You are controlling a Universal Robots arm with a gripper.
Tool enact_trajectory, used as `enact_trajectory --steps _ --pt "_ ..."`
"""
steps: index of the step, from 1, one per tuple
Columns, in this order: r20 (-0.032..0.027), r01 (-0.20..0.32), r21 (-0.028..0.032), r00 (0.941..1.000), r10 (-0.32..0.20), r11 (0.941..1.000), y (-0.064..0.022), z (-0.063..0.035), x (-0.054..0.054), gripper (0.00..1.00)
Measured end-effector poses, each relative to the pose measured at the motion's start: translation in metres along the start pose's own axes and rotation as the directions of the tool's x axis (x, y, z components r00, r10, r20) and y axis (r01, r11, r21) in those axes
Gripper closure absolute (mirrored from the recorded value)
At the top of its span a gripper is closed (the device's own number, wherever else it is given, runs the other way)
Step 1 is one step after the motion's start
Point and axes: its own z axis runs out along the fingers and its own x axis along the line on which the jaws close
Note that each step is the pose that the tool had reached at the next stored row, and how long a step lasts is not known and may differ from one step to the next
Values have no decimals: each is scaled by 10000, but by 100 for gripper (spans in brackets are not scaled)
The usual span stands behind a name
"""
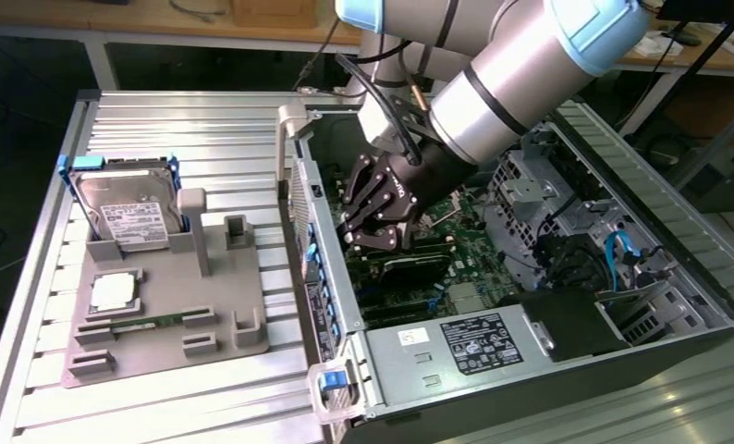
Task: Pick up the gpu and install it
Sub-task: 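Press down on the gpu until it lock into place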
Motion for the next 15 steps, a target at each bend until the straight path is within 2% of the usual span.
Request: enact_trajectory --steps 3,7,13,15 --pt "30 9 -8 10000 -9 10000 -27 -27 -2 89" --pt "16 2 -35 10000 -2 10000 -16 -144 -7 89" --pt "11 -1 -47 10000 1 10000 -52 -167 -9 89" --pt "-22 -21 -49 10000 21 10000 -52 -168 -20 89"
